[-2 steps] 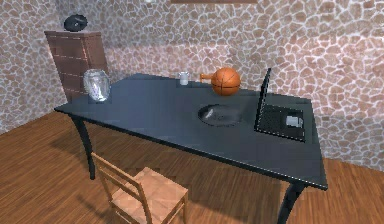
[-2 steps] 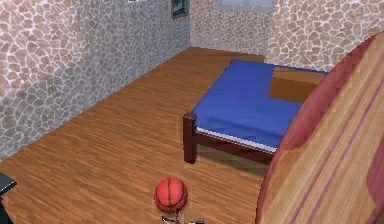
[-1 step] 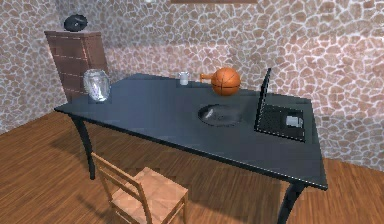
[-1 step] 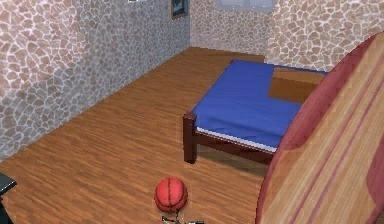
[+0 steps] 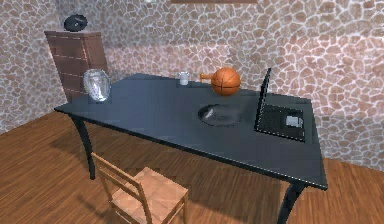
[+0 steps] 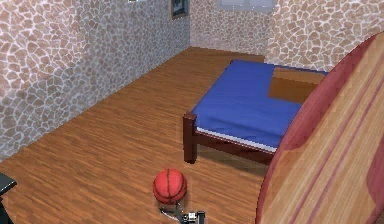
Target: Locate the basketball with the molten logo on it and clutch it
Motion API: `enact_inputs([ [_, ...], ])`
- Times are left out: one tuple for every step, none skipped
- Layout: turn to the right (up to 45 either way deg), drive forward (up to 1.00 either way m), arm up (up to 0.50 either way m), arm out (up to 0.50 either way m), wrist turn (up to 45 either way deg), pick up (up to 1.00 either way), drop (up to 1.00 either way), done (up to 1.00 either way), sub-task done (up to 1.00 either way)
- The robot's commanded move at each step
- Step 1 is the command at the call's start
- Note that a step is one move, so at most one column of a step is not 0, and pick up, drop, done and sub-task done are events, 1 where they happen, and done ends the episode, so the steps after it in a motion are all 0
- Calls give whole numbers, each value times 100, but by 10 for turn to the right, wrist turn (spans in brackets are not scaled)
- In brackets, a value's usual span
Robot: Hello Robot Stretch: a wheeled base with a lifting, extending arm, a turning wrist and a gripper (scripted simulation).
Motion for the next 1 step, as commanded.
enact_inputs([
  [0, 0, 0, 0, 0, 0, 0, 100, 0],
])
